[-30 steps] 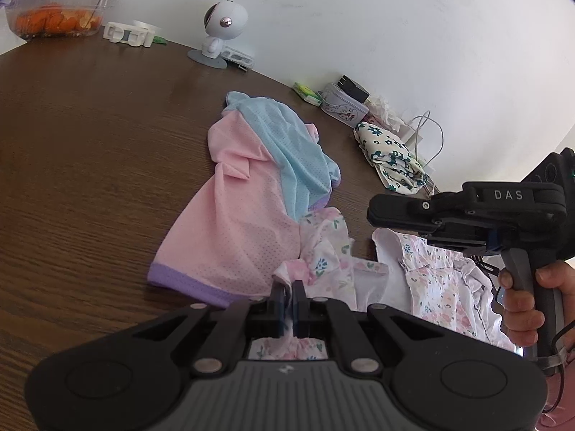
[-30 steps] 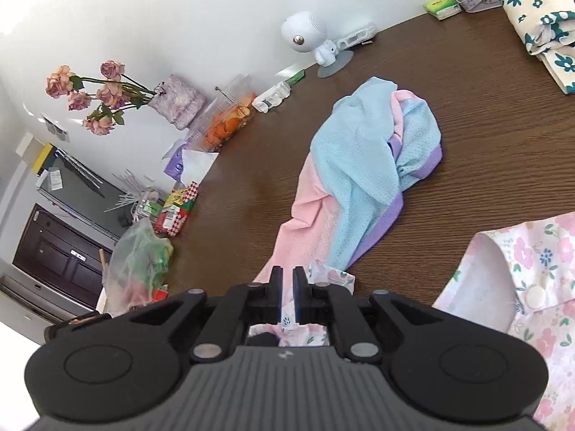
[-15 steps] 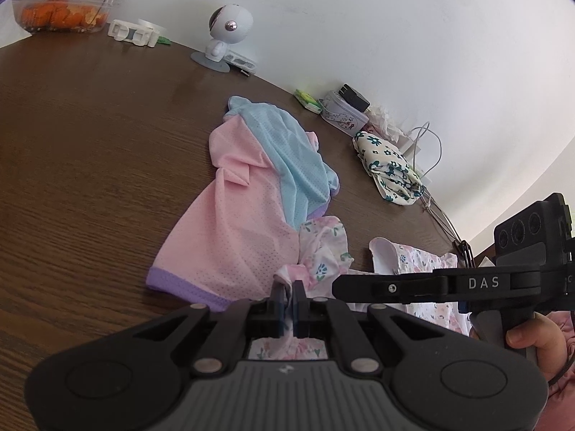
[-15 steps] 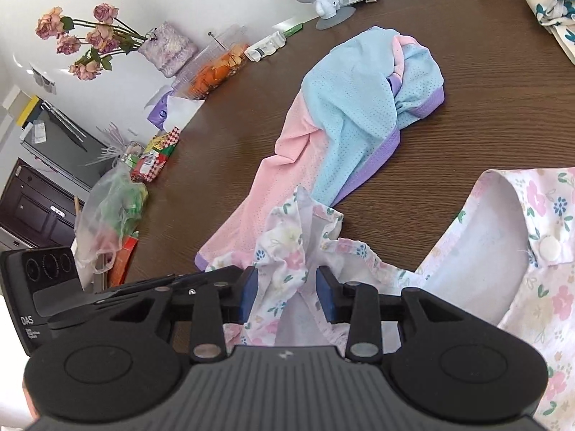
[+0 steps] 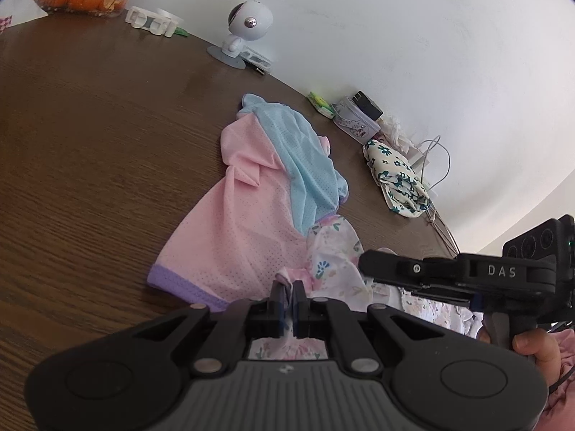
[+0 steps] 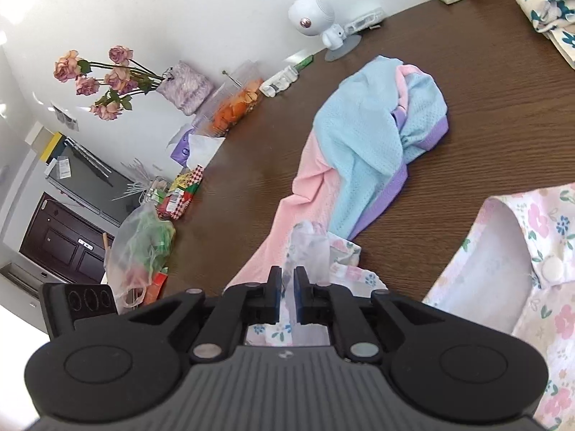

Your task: Fold clothes

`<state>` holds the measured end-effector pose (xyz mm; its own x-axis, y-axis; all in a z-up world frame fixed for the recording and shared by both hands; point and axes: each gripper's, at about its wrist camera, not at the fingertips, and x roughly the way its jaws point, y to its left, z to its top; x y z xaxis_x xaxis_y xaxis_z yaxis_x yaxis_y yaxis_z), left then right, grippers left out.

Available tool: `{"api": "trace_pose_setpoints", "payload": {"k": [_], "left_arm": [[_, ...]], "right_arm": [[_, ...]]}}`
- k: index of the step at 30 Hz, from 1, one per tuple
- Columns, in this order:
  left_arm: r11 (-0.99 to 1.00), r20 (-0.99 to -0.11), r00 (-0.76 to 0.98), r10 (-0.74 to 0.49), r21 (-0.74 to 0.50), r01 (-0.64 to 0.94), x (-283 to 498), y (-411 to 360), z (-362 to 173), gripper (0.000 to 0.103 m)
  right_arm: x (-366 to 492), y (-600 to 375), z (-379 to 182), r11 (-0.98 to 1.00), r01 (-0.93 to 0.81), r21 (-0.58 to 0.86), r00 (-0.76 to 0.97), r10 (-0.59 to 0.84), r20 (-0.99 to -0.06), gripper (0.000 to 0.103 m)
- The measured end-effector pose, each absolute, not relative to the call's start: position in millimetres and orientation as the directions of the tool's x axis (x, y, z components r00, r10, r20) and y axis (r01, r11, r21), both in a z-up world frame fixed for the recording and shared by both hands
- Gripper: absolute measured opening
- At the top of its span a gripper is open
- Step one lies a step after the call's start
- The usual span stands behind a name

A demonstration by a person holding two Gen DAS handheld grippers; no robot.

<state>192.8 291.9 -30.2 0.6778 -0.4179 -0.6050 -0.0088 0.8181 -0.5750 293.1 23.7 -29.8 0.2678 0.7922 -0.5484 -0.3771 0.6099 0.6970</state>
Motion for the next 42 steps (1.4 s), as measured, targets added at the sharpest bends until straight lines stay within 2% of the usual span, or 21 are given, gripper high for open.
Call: {"api": "trace_pose_setpoints", "payload": {"k": [1,2,3,4,11,14,15,17,20,21,22,24,28,32,38,40,42], "left_arm": [[0.816,-0.603,0.68,-0.416,-0.578,-0.013,193,292,-30,0.003],[0.816,-0.604,0.682,-0.412,-0.577,-0.018,194,292,-29,0.003],[0.818,-0.606,0.683,-0.407,-0.575,-0.023,195,292,-29,0.003],[0.821,-0.609,0.684,-0.401,-0.571,-0.027,196,291,-29,0.003],[0.841,-0.63,0.689,-0.358,-0.538,-0.054,202,286,-31,0.003],[0.856,-0.621,0.703,-0.346,-0.516,-0.035,193,286,-22,0.022],[0.868,-0.615,0.716,-0.329,-0.496,-0.028,187,286,-16,0.033],[0.893,-0.6,0.744,-0.293,-0.451,-0.011,174,287,-2,0.043],[0.917,-0.581,0.746,-0.325,-0.387,0.099,158,275,12,0.041],[0.922,-0.584,0.737,-0.34,-0.36,0.14,155,267,14,0.032],[0.929,-0.598,0.722,-0.348,-0.323,0.18,154,256,14,0.018],[0.935,-0.635,0.686,-0.355,-0.247,0.256,156,232,11,0.009],[0.941,-0.691,0.652,-0.312,-0.129,0.313,168,194,-2,0.01],[0.964,-0.731,0.647,-0.216,-0.057,0.258,188,182,-11,0.012],[0.983,-0.757,0.63,-0.172,-0.092,0.157,219,188,-14,0.013],[0.984,-0.755,0.631,-0.177,-0.129,0.121,223,193,-10,0.019],[0.986,-0.742,0.65,-0.165,-0.129,0.103,222,194,-1,0.043]], "right_arm": [[291,21,-30,0.613,-0.377,0.694,0.263,0.79,-0.555,0.017],[288,16,-28,0.616,-0.382,0.689,0.26,0.787,-0.56,0.034],[284,12,-24,0.622,-0.393,0.677,0.261,0.781,-0.567,0.042],[279,7,-19,0.633,-0.416,0.652,0.268,0.771,-0.578,0.045],[222,-25,10,0.693,-0.585,0.421,0.279,0.659,-0.698,0.045],[199,-45,11,0.694,-0.615,0.374,0.278,0.635,-0.721,0.047],[192,-53,12,0.698,-0.622,0.355,0.288,0.625,-0.725,0.047],[176,-72,14,0.715,-0.631,0.3,0.326,0.596,-0.734,0.05],[160,-97,11,0.751,-0.62,0.226,0.377,0.539,-0.753,0.053],[156,-105,8,0.762,-0.613,0.209,0.391,0.522,-0.758,0.053],[153,-112,5,0.774,-0.6,0.203,0.401,0.511,-0.761,0.053],[147,-128,-1,0.796,-0.575,0.19,0.421,0.487,-0.765,0.053],[138,-159,-12,0.838,-0.516,0.177,0.466,0.448,-0.763,0.055],[127,-181,-22,0.857,-0.483,0.18,0.483,0.432,-0.761,0.056],[110,-192,-29,0.849,-0.501,0.171,0.491,0.441,-0.751,0.059],[106,-194,-29,0.845,-0.506,0.175,0.492,0.449,-0.746,0.06],[103,-196,-29,0.843,-0.506,0.182,0.494,0.456,-0.74,0.061]]}}
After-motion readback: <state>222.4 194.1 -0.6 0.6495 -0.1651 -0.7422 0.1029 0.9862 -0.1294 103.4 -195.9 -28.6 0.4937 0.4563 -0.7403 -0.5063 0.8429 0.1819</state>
